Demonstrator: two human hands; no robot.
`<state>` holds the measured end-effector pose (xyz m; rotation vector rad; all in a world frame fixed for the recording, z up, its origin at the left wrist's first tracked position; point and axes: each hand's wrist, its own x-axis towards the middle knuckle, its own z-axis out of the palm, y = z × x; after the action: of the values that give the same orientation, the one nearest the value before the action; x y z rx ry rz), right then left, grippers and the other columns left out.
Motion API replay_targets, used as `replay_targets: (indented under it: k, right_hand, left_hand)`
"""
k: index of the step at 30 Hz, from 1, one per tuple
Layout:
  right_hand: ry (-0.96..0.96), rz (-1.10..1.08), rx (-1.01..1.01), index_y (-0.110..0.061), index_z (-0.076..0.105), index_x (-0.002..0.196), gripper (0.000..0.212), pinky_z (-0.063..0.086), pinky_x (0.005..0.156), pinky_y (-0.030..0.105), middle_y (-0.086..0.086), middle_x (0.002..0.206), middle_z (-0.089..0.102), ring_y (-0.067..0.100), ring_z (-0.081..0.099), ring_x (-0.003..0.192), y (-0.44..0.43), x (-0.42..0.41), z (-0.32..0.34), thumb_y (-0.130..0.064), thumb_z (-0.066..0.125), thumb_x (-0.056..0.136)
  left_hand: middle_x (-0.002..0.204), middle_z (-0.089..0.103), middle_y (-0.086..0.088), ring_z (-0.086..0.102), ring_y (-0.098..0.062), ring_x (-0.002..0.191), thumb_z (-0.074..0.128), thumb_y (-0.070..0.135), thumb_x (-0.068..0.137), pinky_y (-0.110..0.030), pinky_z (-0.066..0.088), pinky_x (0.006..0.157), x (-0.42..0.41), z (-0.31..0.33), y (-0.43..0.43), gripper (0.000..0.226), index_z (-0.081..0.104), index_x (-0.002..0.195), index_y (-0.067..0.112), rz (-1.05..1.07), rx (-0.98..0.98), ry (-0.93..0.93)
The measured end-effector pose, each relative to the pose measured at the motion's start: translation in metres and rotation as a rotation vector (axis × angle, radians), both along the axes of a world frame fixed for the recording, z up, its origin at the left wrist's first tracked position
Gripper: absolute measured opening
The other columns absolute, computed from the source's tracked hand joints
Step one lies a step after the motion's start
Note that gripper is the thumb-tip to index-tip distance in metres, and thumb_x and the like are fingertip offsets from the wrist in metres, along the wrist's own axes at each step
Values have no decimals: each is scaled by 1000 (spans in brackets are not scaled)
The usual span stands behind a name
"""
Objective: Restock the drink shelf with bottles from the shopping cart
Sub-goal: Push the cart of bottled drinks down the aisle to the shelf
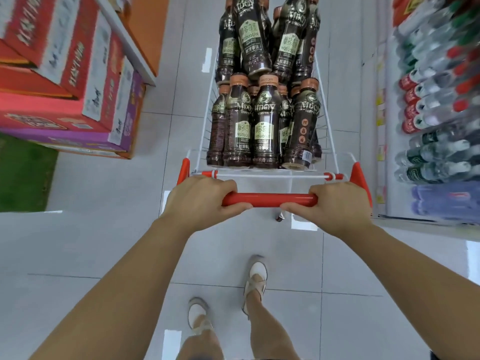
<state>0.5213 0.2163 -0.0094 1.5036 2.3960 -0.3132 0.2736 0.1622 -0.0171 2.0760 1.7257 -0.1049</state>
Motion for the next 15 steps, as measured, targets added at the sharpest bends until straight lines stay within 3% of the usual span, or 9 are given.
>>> replay_targets:
  k: [7, 11, 15]
  right_hand:
    - [-8, -45, 106, -25, 45, 50, 91, 15, 44, 20, -6, 47, 50, 15, 52, 55, 102, 18, -8, -92, -18, 47]
    - [-15, -98, 80, -22, 56, 58, 90, 20, 45, 21, -5, 51, 52, 16, 50, 56, 167, 23, -6, -91, 0, 52]
    - [-17, -129, 96, -22, 52, 53, 84, 23, 46, 23, -6, 49, 51, 14, 49, 53, 229, 28, -4, -92, 6, 55]
  left_hand:
    - [65, 47, 8, 47, -16, 68, 37, 71, 81, -28, 32, 58, 10, -6, 129, 48, 54, 82, 27, -85, 71, 43]
    - [59, 38, 11, 44, -17, 65, 36, 72, 80, -29, 35, 59, 14, -9, 203, 45, 47, 76, 29, -128, 75, 11]
    - [59, 40, 10, 50, -21, 67, 26, 76, 75, -32, 44, 62, 19, -11, 273, 48, 43, 74, 31, -158, 78, -4]
